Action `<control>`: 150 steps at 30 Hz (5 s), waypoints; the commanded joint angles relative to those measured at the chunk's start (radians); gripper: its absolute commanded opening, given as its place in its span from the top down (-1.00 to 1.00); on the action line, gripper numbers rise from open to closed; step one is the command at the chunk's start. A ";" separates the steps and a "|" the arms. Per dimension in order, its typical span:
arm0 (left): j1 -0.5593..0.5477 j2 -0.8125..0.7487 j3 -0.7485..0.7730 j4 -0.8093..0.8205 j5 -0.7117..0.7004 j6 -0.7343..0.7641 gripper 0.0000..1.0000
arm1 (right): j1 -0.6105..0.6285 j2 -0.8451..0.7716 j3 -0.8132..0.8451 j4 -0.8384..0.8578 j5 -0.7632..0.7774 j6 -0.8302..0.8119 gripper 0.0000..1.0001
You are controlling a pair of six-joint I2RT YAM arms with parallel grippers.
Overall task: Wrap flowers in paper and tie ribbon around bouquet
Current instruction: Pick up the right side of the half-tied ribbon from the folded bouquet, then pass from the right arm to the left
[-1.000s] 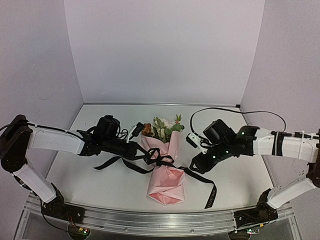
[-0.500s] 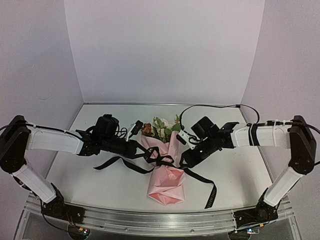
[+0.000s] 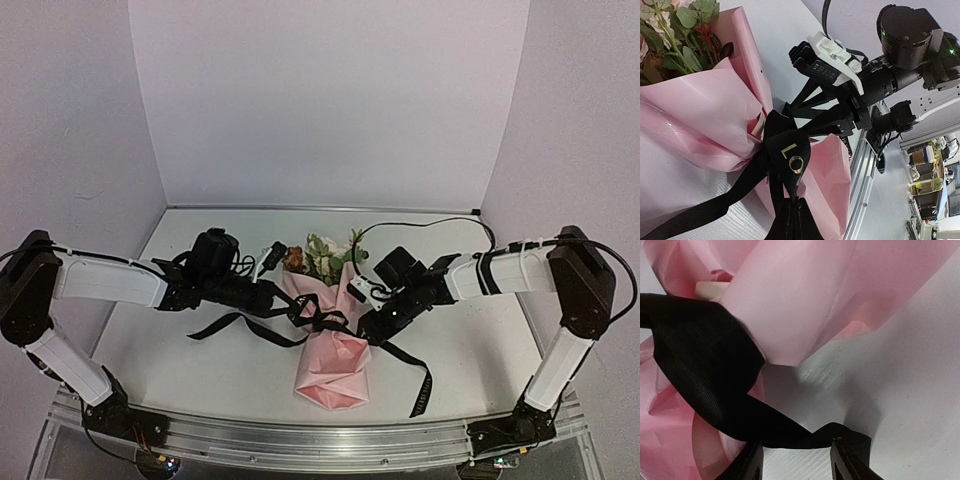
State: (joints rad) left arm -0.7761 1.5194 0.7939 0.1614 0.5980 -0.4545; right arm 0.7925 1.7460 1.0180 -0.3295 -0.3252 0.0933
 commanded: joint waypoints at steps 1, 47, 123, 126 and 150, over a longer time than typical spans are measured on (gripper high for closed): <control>-0.002 0.007 0.056 0.001 -0.007 -0.004 1.00 | 0.003 0.026 -0.003 0.043 0.039 -0.006 0.08; -0.003 -0.161 -0.191 0.197 -0.236 -0.129 0.61 | 0.042 -0.315 0.003 -0.072 0.037 0.216 1.00; -0.223 0.244 0.256 0.069 -0.149 0.809 0.70 | 0.115 -0.261 0.041 0.034 0.099 0.880 1.00; -0.223 0.248 0.258 0.063 -0.162 0.807 0.35 | 0.115 -0.254 0.053 0.035 0.091 0.879 1.00; -0.223 0.297 0.299 0.039 -0.123 0.806 0.95 | 0.120 -0.275 0.049 0.043 0.084 0.891 1.00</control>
State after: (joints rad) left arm -0.9958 1.8150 1.0486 0.1985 0.4538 0.3421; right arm 0.9089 1.5085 1.0607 -0.3065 -0.2375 0.9958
